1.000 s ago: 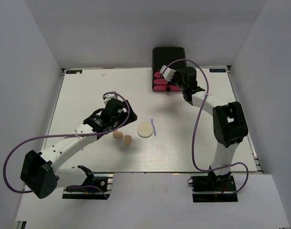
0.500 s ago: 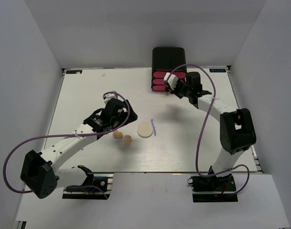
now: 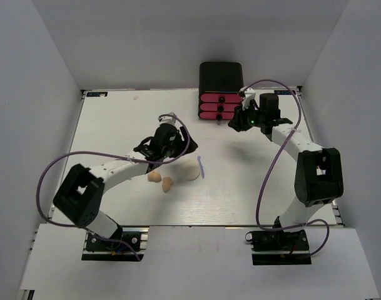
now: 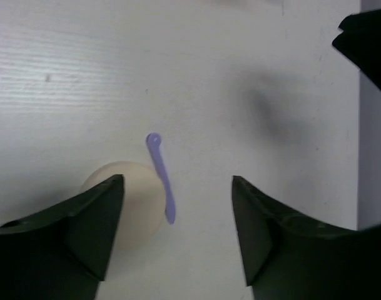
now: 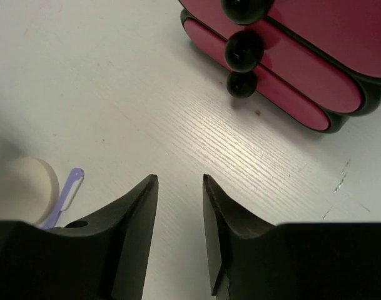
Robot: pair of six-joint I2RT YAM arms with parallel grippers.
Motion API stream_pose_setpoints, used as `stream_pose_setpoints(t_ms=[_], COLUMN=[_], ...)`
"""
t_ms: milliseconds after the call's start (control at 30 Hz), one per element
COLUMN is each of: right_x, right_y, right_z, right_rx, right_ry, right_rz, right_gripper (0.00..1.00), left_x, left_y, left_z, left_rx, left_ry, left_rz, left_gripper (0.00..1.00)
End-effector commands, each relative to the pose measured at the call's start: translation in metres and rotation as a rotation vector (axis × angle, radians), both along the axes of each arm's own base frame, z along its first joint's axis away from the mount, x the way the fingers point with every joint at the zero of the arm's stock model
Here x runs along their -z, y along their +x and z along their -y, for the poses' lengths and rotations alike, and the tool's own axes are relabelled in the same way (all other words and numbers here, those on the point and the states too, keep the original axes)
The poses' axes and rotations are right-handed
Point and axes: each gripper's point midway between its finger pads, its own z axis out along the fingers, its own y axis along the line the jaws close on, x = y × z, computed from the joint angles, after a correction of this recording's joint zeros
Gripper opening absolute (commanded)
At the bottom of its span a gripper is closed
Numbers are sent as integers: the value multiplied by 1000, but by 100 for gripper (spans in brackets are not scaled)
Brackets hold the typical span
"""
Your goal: Organize the makeup
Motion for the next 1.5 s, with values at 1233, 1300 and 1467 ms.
stream_pose_setpoints(t_ms=[1233, 1300, 1467], right_x=[-17, -17, -20], right_y=[-1, -1, 0], right_z=[73, 73, 76], right_rx=[248, 246, 250], right_ry=[289, 290, 293], right_rz=[-103, -103, -94], right_gripper=[18, 18, 18], left_x=[-4, 0, 10], left_y=[207, 210, 215], left_z=[154, 152, 148], left_rx=[-95, -112, -144], left_ry=[-447, -430, -400], left_rz=[328, 320, 310], left_gripper=[62, 61, 58])
